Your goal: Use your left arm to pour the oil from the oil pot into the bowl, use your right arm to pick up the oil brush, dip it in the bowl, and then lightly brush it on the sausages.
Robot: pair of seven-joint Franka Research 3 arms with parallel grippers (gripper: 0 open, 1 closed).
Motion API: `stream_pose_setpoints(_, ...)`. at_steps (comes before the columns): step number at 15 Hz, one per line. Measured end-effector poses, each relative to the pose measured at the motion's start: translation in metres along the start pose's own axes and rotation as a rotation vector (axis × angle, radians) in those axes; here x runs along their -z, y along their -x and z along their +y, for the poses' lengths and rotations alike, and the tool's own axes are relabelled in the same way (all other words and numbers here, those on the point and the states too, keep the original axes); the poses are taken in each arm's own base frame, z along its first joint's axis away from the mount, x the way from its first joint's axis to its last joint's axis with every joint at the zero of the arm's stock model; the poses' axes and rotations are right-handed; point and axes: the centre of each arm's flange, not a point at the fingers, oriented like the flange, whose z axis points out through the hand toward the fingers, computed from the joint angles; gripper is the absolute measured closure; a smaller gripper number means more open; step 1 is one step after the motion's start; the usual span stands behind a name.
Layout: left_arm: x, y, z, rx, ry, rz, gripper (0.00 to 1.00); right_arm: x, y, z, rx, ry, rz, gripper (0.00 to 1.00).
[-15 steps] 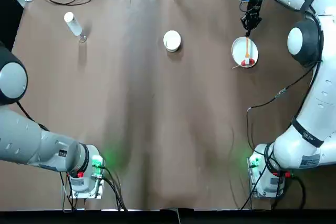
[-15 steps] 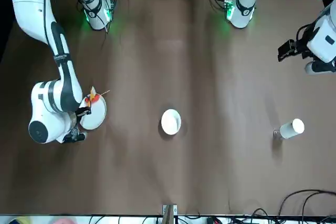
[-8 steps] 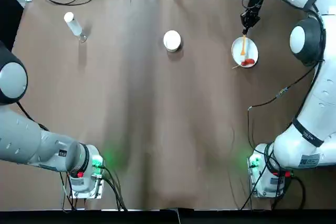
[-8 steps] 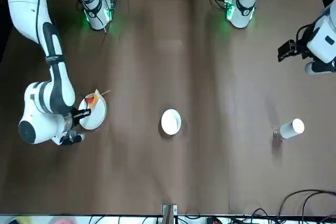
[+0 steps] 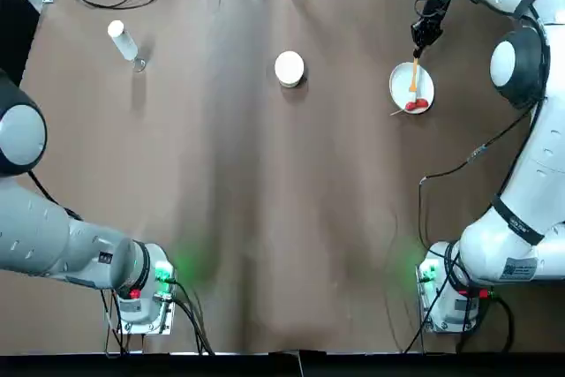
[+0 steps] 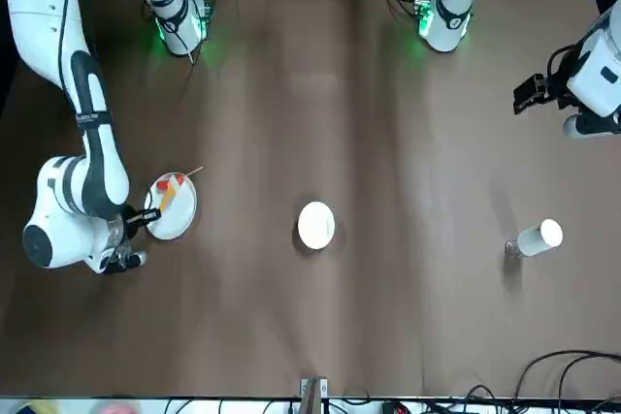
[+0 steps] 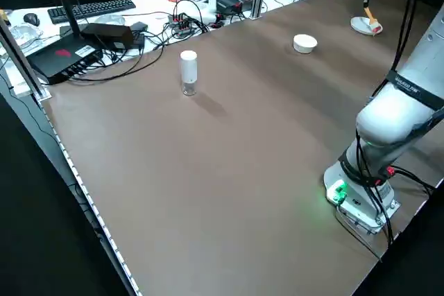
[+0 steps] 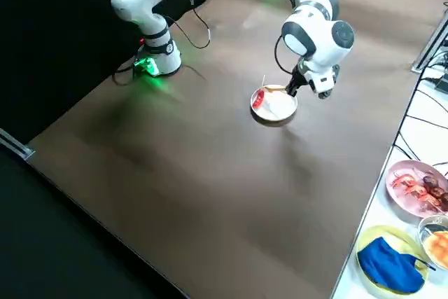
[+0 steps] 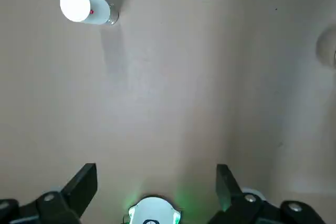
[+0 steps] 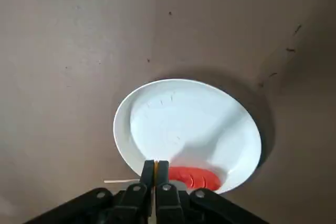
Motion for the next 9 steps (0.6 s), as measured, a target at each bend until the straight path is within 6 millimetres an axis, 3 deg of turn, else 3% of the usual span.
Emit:
stream_pose_setpoints(4,-0.003,-0.002,-0.002,0.004,-0.001,-0.005,0.00,-0.003,0.000,0.008,0.003,0.013,-0.008,0.96)
stream_pose_setpoints(9,-0.007,-0.006,-0.001,0.004,-0.003,-0.012,0.00,0.001,0.008,0.039,0.003,0.080,-0.023,0.96)
